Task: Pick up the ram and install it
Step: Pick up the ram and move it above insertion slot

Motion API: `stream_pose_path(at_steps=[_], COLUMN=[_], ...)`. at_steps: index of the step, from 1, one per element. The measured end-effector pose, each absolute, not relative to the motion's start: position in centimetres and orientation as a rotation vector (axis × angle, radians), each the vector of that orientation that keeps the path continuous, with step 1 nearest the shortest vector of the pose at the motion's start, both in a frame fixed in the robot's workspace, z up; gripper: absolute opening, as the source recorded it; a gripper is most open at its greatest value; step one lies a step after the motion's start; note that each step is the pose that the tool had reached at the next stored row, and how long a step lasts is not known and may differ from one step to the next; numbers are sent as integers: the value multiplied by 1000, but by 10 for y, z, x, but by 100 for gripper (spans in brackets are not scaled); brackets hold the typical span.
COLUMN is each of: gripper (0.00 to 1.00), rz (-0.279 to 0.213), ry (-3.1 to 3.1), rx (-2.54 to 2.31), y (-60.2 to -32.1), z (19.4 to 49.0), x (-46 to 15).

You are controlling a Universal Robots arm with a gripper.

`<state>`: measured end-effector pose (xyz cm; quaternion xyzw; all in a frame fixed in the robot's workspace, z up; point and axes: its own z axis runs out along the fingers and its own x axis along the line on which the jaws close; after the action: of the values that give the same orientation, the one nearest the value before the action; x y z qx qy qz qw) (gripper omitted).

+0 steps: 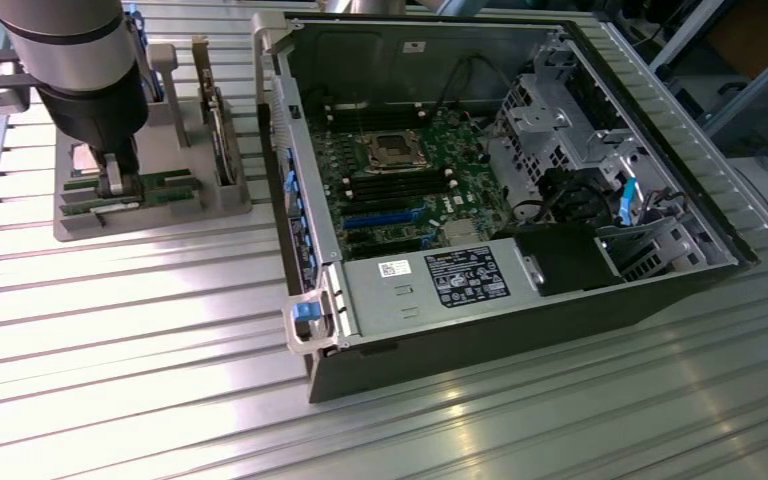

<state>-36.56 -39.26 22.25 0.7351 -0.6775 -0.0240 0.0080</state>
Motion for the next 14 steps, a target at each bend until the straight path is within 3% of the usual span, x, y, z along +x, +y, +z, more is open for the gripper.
stream_pose_path(at_steps=[14], gripper=[12], rz=[-75], ry=[-2118], rx=[2298], y=[-393], z=[238], x=[-366])
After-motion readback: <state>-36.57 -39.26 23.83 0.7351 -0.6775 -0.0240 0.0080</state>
